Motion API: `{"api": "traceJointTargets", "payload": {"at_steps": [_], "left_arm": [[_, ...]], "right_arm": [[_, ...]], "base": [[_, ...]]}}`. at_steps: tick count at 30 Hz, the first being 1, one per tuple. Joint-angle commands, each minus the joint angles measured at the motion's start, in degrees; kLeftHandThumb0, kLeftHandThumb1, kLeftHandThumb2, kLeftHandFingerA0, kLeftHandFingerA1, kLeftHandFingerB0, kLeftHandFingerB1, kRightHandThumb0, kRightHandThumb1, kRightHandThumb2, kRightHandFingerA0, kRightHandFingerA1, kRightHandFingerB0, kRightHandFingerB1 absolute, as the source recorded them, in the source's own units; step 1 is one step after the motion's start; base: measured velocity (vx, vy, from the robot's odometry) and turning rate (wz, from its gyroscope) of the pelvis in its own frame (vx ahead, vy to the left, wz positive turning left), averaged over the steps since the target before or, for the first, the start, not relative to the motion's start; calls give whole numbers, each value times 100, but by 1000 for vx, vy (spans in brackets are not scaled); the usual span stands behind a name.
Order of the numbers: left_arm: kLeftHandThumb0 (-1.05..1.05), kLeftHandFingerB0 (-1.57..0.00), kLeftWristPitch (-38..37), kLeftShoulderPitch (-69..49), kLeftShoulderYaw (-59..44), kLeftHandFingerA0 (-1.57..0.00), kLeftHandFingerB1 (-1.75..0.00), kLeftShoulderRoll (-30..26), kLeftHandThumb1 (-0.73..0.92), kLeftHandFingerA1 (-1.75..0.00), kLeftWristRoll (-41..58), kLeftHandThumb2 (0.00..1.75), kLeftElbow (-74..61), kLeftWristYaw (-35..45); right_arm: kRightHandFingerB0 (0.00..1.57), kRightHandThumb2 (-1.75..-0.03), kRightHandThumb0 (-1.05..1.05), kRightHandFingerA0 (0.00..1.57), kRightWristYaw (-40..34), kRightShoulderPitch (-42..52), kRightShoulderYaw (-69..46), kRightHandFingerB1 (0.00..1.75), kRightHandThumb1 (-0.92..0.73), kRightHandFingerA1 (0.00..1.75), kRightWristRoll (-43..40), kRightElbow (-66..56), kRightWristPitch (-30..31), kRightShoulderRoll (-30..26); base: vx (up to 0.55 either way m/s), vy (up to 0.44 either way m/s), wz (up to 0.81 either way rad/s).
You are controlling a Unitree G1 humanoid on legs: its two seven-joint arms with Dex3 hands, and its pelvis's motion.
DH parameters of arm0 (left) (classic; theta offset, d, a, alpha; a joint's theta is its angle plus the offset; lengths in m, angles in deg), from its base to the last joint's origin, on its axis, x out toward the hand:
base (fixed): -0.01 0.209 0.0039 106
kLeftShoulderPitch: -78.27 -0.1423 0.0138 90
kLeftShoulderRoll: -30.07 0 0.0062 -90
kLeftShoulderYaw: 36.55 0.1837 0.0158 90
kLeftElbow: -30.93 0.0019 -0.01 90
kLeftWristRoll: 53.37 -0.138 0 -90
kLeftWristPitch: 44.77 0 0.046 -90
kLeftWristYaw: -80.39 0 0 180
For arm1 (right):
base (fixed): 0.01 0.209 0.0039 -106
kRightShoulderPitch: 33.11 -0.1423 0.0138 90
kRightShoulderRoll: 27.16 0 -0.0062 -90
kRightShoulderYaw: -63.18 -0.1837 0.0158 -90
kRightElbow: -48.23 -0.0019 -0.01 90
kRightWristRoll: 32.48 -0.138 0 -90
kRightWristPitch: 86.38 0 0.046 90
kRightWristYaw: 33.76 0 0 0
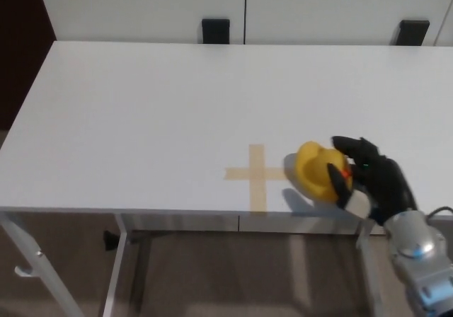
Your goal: The robot uses its right hand to push the yellow duck toy to the center of the white desk.
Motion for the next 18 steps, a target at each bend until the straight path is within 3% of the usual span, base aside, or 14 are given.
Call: {"api": "traceJointTargets", "payload": {"at_steps": [1, 2, 3, 5, 6, 10, 11, 12, 18], "left_arm": [[-12, -88, -79, -5, -22, -86, -86, -8, 58, -87, -10, 85, 21, 36], [-12, -88, -79, -4, -22, -86, -86, -8, 58, -87, -11, 85, 21, 36], [-10, -91, -94, -8, -16, -86, -86, -9, 54, -86, -17, 92, 16, 28], [-10, -91, -113, -12, -9, -86, -86, -10, 54, -86, -26, 92, 10, 19], [-14, -89, -118, -28, 7, -84, -86, -2, 56, -83, -40, 85, 9, 18], [-14, -87, -151, -43, 59, -86, -85, 4, 57, -85, -93, 84, 51, 26], [-15, -87, -158, -55, 63, -84, -87, -2, 57, -87, -90, 82, 27, 25], [-15, -86, -157, -55, 56, -85, -85, -6, 59, -84, -79, 79, 17, 25], [-14, -90, -172, -72, 37, -87, -87, -3, 55, -87, -43, 88, 0, 16]], "right_arm": [[18, -68, -79, 15, -90, -107, 91, 39, -92, 52, 71, 260, 350, 260], [18, -68, -79, 15, -94, -111, 88, 39, -92, 52, 74, 269, 348, 263], [11, -70, -85, 4, -83, -128, 151, 39, -92, 50, 120, 262, 367, 295], [11, -70, -85, 4, -70, -151, 230, 39, -92, 50, 176, 254, 391, 336], [8, -116, -85, 0, -81, -137, 283, 39, -73, 42, 206, 213, 419, 384], [10, -117, -88, 0, -91, -128, 377, 36, -76, 37, 218, 157, 432, 497], [7, -74, -89, 0, -113, -140, 402, 35, -92, 43, 227, 165, 424, 542], [9, -117, -92, 1, -163, -173, 450, 37, -76, 40, 271, 196, 414, 595], [8, -117, -92, 0, -235, -190, 586, 38, -77, 39, 375, 192, 421, 704]], "base": [[0, 0, 0], [0, 0, 0], [0, 0, 0], [0, 0, 0], [0, 0, 0], [0, 0, 0], [0, 0, 0], [0, 0, 0], [0, 0, 0]]}}
